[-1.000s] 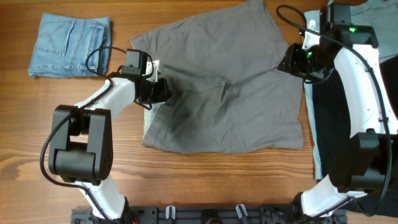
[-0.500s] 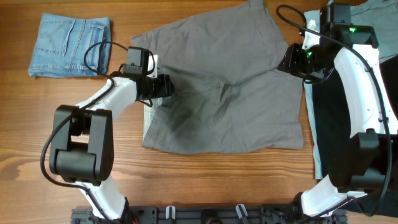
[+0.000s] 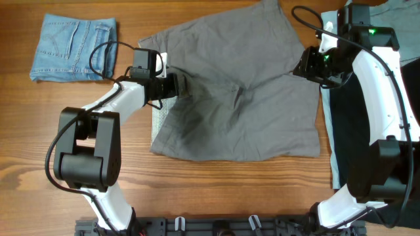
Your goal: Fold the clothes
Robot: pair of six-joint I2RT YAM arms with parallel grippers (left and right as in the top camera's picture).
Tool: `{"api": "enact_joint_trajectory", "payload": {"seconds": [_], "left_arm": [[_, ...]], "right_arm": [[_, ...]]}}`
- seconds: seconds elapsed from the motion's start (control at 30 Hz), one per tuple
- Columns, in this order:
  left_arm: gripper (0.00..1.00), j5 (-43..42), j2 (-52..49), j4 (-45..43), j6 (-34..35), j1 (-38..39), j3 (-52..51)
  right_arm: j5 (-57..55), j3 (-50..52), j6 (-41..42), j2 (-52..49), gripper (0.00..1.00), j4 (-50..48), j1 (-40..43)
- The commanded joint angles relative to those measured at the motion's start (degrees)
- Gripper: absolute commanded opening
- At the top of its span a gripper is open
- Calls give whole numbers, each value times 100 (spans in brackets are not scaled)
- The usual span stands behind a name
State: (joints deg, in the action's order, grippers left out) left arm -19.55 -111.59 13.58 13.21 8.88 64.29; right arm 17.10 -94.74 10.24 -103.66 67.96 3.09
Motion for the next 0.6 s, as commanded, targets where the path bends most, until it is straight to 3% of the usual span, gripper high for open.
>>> {"api": "enact_joint_trajectory", "payload": {"seconds": [0.0,0.27,0.4,0.47,0.57], "left_arm": [[4,-251,223,61,273,-181,55],[4,601,1204,562,249,-693,173],[4,577,1213,828,70,-868,170],[11,350,1150,859,68,-850,170],[41,197,1014,835,72,-765,140]], "right_arm": [[-52,-2,39,4,47,28,-9],[-52,-2,46,4,47,24,-9],[-52,-2,46,4,47,20,-9],[-52,-2,44,4,47,20,-9],[-52,-2,44,4,47,22,-9]]}}
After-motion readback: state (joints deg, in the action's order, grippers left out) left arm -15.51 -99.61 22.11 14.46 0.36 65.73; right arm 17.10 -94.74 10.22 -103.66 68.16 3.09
